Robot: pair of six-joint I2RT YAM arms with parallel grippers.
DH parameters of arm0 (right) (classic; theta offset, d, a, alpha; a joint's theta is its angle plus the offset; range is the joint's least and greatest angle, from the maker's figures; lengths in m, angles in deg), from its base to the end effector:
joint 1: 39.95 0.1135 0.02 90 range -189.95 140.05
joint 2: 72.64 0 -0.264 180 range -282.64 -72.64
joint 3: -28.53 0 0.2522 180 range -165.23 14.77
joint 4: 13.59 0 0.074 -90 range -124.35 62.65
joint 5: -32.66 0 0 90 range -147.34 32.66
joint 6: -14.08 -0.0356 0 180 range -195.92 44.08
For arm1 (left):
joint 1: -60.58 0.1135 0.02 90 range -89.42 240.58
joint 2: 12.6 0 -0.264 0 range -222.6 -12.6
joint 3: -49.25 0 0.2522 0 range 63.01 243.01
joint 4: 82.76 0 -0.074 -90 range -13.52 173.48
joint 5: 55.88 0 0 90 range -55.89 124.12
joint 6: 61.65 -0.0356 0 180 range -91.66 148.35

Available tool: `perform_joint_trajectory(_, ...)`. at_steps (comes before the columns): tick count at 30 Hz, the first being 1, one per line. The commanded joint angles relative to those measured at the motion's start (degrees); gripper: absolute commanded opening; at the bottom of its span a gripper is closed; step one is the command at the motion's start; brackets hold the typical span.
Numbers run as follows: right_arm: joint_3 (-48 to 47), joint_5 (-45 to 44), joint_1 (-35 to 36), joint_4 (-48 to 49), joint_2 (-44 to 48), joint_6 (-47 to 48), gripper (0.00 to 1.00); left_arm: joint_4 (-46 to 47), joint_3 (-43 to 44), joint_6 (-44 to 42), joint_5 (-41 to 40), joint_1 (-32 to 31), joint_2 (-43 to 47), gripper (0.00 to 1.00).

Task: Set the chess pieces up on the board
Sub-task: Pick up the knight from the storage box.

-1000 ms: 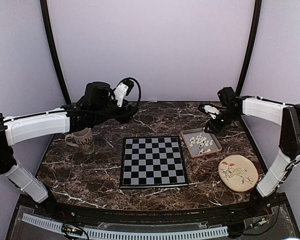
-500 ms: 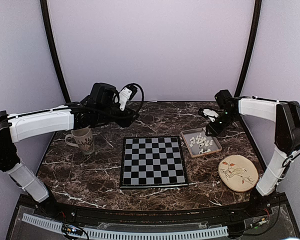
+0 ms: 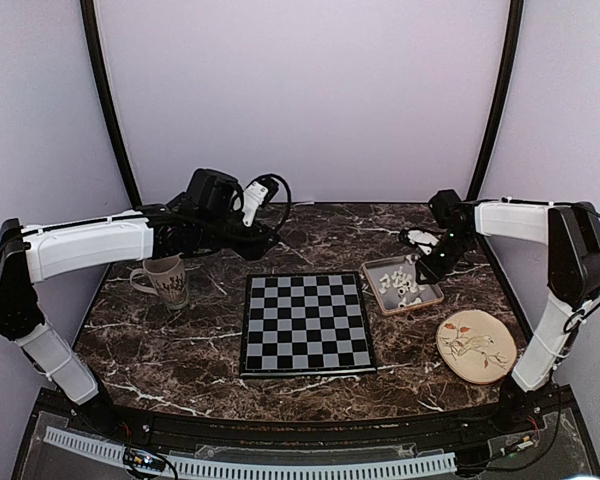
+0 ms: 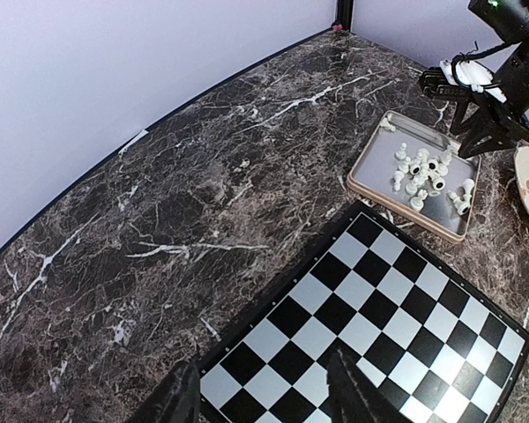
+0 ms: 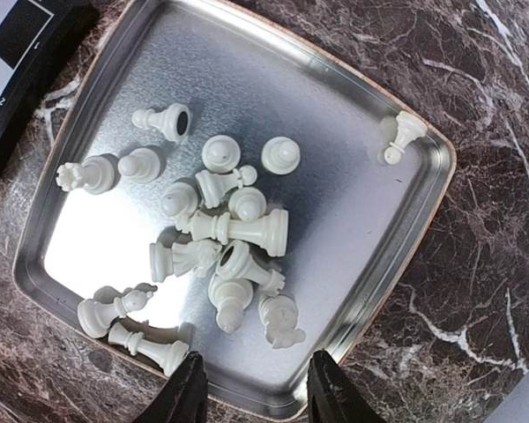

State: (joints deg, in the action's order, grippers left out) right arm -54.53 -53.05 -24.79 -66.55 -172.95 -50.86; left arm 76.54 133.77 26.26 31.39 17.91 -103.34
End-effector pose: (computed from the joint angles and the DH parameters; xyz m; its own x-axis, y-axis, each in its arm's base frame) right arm 0.3325 0.0928 0.1954 -0.7019 -0.6278 -0.3365 -0.6431 0.7617 -0.0796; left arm 0.2745 -0.2508 0.3006 -0.3091 0.3345 -0.8903 0.6575 0.7515 0.0541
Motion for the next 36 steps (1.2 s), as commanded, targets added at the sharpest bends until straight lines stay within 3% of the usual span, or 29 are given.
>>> perform_joint_trajectory(1,-0.95,-1.10,-0.31,0.04,-0.99,-0.32,0.38,-0.92,1.92,0.52,0.64,-0.31,0.10,0.52)
perform_joint_trajectory(21,-3.83,4.16,-3.29,-0.52,-6.26,1.04,0.30,-2.09,2.66,0.29,1.33,-0.38,-1.56,0.52)
perform_joint_trajectory(28,-5.23,5.18,-3.27,-1.19,-8.19,0.91,0.14,-2.62,3.02,0.03,1.46,-0.44,-1.90,0.52)
perform_joint_trajectory(31,-5.02,5.00,-3.28,-1.81,-7.85,0.88,0.01,-2.67,3.05,-0.02,1.53,-0.39,-1.94,0.52)
perform_joint_trajectory(36,-3.89,3.85,-3.29,-2.68,-6.16,0.87,0.00,-2.86,3.26,0.07,1.86,-0.39,-2.16,0.52)
